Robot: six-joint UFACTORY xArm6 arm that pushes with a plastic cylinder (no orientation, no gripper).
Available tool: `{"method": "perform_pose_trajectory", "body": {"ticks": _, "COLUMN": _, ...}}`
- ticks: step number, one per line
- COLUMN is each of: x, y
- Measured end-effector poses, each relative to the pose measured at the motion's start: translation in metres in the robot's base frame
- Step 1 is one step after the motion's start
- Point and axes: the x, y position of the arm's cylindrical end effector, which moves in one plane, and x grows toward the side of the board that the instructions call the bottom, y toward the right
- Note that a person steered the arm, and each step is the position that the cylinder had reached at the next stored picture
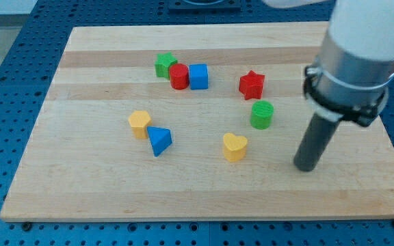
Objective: Drag the heart into the left side of the green circle
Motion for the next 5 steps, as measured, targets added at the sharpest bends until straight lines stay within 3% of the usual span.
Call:
{"method": "perform_pose_trajectory", "body": {"ticks": 2, "x": 0.011, "y": -0.095}}
{"method": "perform_pose_trajectory", "body": {"ticks": 5, "x": -0.008, "y": -0.098}}
